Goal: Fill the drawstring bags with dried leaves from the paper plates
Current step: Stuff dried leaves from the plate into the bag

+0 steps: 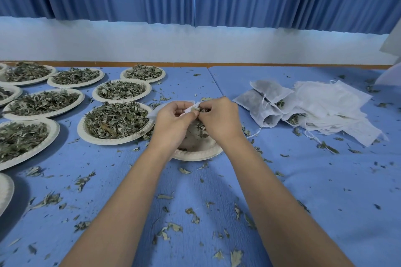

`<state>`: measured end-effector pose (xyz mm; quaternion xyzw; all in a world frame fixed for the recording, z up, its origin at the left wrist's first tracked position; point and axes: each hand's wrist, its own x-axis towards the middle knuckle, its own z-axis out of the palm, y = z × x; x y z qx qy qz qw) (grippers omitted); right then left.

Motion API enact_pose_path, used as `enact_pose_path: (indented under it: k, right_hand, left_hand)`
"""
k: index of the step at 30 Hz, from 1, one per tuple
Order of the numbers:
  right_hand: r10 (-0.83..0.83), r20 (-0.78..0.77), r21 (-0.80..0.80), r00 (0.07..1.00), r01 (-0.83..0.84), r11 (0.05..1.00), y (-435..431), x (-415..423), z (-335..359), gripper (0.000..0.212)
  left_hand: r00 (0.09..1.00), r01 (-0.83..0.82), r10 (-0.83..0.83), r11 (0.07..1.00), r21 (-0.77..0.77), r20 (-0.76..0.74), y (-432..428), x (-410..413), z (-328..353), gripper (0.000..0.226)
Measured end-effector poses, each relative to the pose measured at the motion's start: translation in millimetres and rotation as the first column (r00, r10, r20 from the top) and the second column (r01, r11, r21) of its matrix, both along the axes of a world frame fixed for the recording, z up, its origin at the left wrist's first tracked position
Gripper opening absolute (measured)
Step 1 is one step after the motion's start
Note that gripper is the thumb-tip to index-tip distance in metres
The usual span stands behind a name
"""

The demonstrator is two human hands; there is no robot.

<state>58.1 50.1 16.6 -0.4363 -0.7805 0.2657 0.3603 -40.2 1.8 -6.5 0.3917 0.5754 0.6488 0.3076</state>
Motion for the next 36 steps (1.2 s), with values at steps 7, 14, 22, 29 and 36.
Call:
enact_pose_path:
  k: [7,14,22,29,36]
  right_hand:
    - [0.120,-0.065,-0.180,0.991,-0.129,0.975,0,7,5,0.029]
    - [0.269,-0.155,-0.405,0.951,-0.309,0.860,-8,-2,11,0.034]
    - [0.203,-0.088,-0.183,0.975,-0.216,0.959,-4,-1,1,0.048]
    - [0.055,-0.114,-0.127,0.992,-0.069,0.990,-2,2,4,0.041]
    - [0.076,-0.157,-0.293,0.985,-0.120,0.949,-8,0,8,0.037]
  left_hand:
    - [0.985,-0.105,0.101,0.994,-0.026,-0.142,-2,-4,0,0.021]
    - [0.901,-0.340,0.336,0.940,0.034,-0.276,-1,-5,-1,0.030]
    - [0.910,-0.262,0.240,0.965,-0.019,-0.337,-4,-7,9,0.022]
    - [0.961,0.012,-0.020,0.999,-0.032,-0.277,-6,-2,14,0.032]
    - [0.921,-0.014,-0.004,0.999,-0.042,-0.388,-3,-2,8,0.043]
